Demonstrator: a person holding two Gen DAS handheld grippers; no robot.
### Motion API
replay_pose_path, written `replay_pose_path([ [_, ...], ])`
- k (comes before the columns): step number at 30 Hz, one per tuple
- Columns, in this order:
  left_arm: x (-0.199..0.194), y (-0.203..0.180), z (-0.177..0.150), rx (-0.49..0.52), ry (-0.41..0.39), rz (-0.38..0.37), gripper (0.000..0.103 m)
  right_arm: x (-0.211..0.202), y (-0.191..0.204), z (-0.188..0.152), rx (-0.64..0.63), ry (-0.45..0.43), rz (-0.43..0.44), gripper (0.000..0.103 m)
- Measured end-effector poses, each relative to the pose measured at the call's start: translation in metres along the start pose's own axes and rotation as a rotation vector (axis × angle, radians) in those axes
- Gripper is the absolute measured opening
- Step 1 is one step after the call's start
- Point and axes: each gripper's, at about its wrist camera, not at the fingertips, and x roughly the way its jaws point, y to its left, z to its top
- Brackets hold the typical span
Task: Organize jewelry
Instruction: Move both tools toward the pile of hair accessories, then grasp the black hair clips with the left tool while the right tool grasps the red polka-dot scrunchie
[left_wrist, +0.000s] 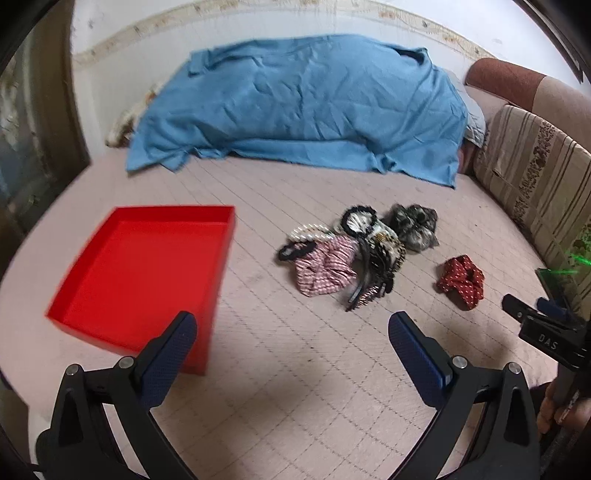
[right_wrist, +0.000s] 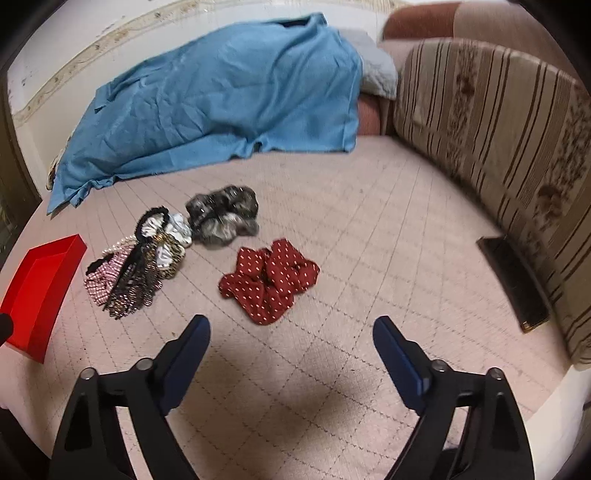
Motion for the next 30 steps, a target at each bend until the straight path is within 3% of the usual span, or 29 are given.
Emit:
replay_pose_path([
  [2, 0.013, -0.002, 0.003, 0.000, 0.037, -0.034, 0.087, 0.010, -0.005, 0.000, 0.012, 0.023, 0.036, 0.086],
  [5, 0.038, -0.008, 0.009, 0.018, 0.093, -0.069, 0.074, 0.025, -0.013, 0.002, 0.032, 0.049, 0.074, 0.081],
  [12, 0.076, -0.031, 0.023, 0.048, 0.137, -0.187, 0.073, 0.048, -0.016, 0.014, 0.043, 0.049, 0.112, 0.077],
  [16, 0.097, -0.052, 0.032, 0.095, 0.176, -0.240, 0.049, 0.066, -0.016, 0.022, 0.060, 0.063, 0.133, 0.072],
  [22, 0.129, -0.070, 0.039, 0.121, 0.221, -0.265, 0.043, 0.088, -0.012, 0.029, 0.066, 0.080, 0.133, 0.067],
  [24, 0.138, -0.073, 0.038, 0.121, 0.244, -0.273, 0.035, 0.093, -0.012, 0.029, 0.067, 0.086, 0.133, 0.065],
  [26, 0.144, -0.073, 0.037, 0.108, 0.260, -0.288, 0.029, 0.096, -0.011, 0.029, 0.067, 0.092, 0.134, 0.060],
  [30, 0.143, -0.071, 0.037, 0.081, 0.257, -0.303, 0.025, 0.100, -0.012, 0.028, 0.072, 0.101, 0.139, 0.035],
])
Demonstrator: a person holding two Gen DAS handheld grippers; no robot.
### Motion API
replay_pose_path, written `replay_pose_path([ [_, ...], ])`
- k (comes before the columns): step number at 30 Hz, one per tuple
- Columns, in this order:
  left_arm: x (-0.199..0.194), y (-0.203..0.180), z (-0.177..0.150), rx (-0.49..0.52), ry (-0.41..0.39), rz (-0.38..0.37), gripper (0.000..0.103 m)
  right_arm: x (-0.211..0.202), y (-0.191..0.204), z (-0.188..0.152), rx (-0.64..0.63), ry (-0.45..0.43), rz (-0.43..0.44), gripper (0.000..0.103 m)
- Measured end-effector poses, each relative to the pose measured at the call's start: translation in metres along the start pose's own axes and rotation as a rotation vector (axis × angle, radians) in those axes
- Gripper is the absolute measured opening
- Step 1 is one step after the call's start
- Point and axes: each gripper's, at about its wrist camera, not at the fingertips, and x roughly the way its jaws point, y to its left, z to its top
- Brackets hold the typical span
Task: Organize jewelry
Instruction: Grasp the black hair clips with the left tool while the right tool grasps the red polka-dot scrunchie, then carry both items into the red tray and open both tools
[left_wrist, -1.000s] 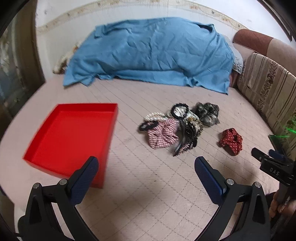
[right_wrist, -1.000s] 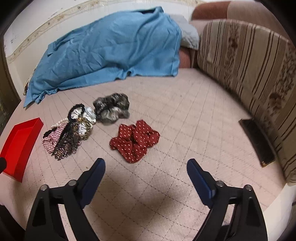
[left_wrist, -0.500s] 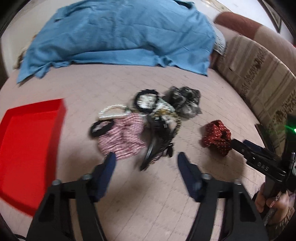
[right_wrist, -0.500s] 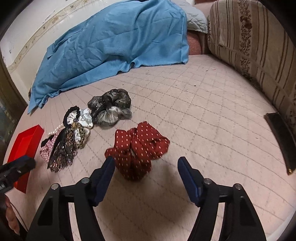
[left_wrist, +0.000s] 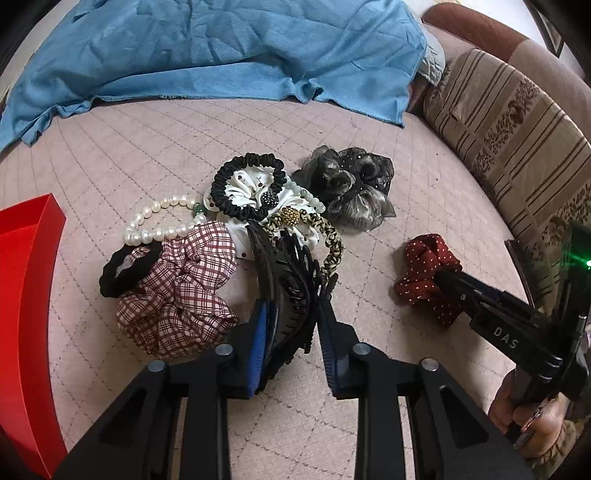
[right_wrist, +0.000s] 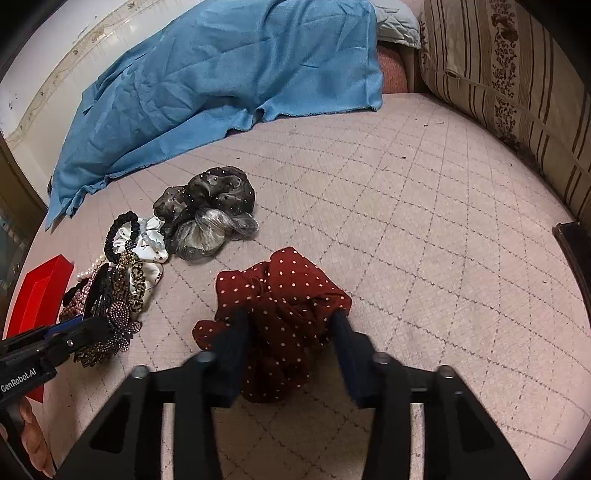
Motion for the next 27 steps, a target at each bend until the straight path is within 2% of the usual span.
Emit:
replay_pose_path([
  [1, -0.001, 0.000, 0.000, -0.006, -0.002, -0.003, 0.024, 0.001, -0.001, 0.000, 0.004, 0.004, 0.005, 0.021],
  [4, -0.011, 0.001, -0.003, -0.030, -0.016, -0.031, 0.024, -0.004, -0.003, 0.000, 0.021, -0.005, 0.024, 0.010],
  [10, -0.041, -0.002, -0.013, -0.056, -0.050, -0.083, 0.024, -0.031, 0.003, -0.001, 0.021, -0.048, 0.052, 0.008],
  [16, -0.088, 0.022, -0.027, -0.108, -0.103, -0.093, 0.024, -0.067, 0.020, 0.000, 0.003, -0.091, 0.101, 0.008],
  [19, -0.113, 0.047, -0.033, -0.143, -0.140, -0.067, 0.024, -0.077, 0.040, 0.003, -0.032, -0.093, 0.145, 0.008],
  [25, -0.147, 0.113, -0.035, -0.189, -0.200, 0.093, 0.024, -0.075, 0.104, 0.011, -0.125, -0.054, 0.247, 0.008],
  [27, -0.150, 0.135, -0.034, -0.215, -0.205, 0.120, 0.024, -0.070, 0.131, 0.014, -0.160, -0.036, 0.288, 0.008],
])
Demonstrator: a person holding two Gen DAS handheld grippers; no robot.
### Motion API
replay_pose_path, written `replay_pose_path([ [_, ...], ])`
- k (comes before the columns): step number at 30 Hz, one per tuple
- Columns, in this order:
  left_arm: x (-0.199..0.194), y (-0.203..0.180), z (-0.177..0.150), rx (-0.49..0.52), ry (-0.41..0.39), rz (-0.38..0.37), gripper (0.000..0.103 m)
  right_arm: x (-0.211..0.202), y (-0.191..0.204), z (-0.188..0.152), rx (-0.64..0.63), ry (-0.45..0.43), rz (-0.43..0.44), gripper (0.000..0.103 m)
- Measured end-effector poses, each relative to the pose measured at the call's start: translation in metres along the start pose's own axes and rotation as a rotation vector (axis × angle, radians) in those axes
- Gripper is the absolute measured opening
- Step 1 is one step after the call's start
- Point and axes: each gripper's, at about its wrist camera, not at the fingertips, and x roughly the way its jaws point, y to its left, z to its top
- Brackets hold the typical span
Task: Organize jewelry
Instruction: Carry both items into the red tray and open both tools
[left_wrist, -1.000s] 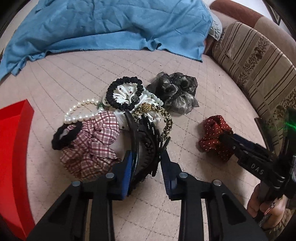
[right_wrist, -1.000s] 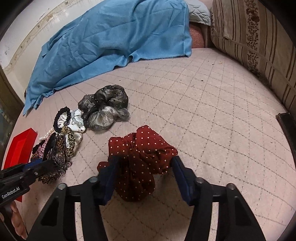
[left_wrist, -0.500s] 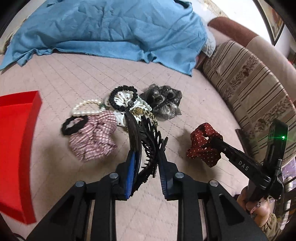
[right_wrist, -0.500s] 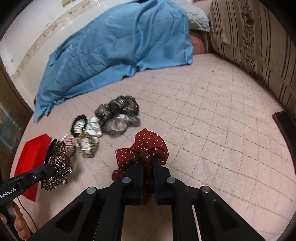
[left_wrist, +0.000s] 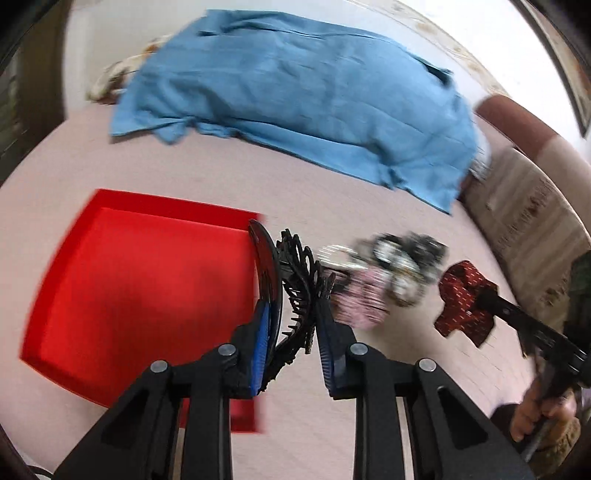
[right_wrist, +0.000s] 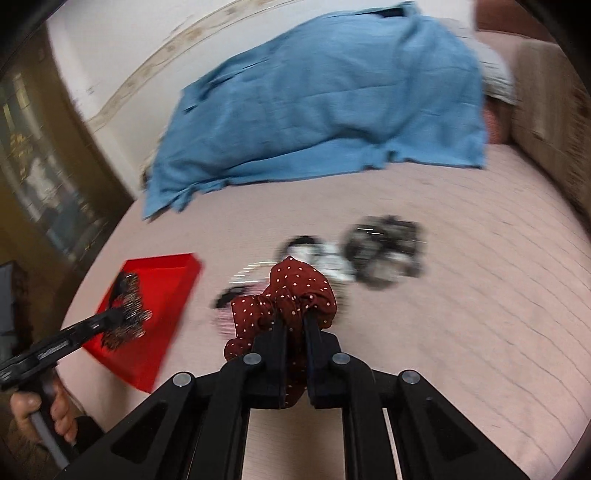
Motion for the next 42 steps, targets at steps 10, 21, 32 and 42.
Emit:
replay_pose_path([
  [10, 0.031, 0.108, 0.041, -0.143, 0.007, 0.109, 0.024, 0.099, 0.122, 0.037, -0.122, 0.101, 0.177, 0.009],
  [21, 0.062, 0.167, 0.068, -0.200, 0.017, 0.168, 0.025, 0.218, 0.198, 0.045, -0.167, 0.224, 0.240, 0.009],
  [32, 0.052, 0.181, 0.071, -0.236, -0.029, 0.138, 0.035, 0.241, 0.213, 0.045, -0.191, 0.236, 0.235, 0.046],
  [42, -0.018, 0.154, 0.062, -0.262, -0.143, 0.198, 0.060, 0.172, 0.183, 0.050, -0.182, 0.161, 0.228, 0.056],
])
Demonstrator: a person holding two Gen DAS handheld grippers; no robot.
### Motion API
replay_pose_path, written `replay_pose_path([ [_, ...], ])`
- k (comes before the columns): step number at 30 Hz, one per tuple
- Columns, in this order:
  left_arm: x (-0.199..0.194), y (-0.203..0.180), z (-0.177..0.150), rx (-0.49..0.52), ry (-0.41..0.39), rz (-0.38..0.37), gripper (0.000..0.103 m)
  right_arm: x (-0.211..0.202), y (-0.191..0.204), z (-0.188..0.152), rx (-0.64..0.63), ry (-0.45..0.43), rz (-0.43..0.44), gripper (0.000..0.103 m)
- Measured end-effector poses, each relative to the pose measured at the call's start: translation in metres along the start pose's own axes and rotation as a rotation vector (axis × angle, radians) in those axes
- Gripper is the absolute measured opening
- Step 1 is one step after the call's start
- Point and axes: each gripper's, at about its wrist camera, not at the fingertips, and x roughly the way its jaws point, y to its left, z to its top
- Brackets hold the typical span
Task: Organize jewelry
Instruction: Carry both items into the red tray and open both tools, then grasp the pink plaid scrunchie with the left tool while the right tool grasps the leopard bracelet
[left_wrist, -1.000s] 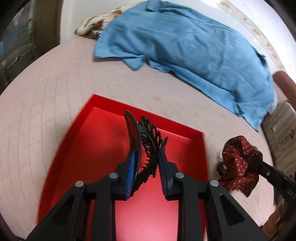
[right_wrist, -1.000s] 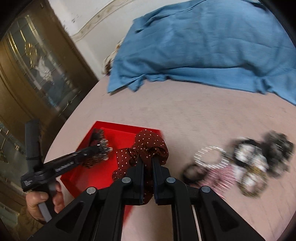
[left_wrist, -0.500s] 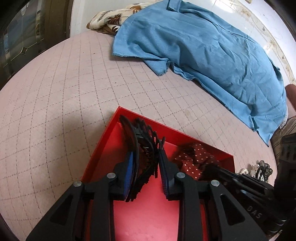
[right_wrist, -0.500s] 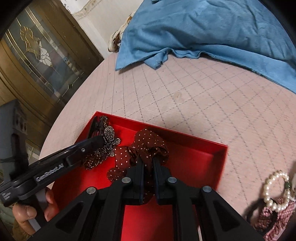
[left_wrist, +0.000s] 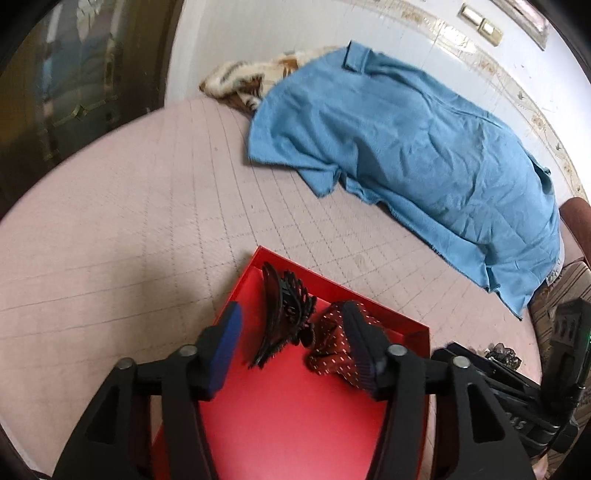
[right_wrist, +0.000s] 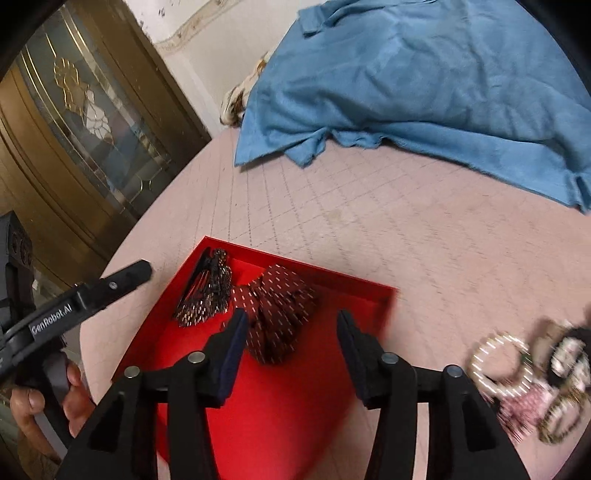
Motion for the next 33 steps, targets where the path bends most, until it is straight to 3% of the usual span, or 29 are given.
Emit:
replay_pose_path([
  [6, -0.034, -0.040, -0.024, 0.086, -0.008, -0.013, 0.061, -0.070, -0.046, -0.040, 0.054, -0.033, -0.045, 0.061],
  [10, -0.041, -0.083, -0.049, 0.177, 0.018, -0.063, 0.061, -0.118, -0.102, -0.081, 0.122, -0.043, -0.143, 0.061],
  [17, -0.014, -0.159, -0.096, 0.277, 0.152, -0.173, 0.061, -0.170, -0.185, -0.126, 0.259, -0.047, -0.266, 0.061],
  [25, 0.042, -0.205, -0.141, 0.311, 0.306, -0.223, 0.061, -0.169, -0.218, -0.132, 0.307, -0.068, -0.261, 0.061],
  [33, 0.076, -0.214, -0.148, 0.276, 0.340, -0.235, 0.058, -0.121, -0.218, -0.115, 0.290, -0.042, -0.203, 0.061],
])
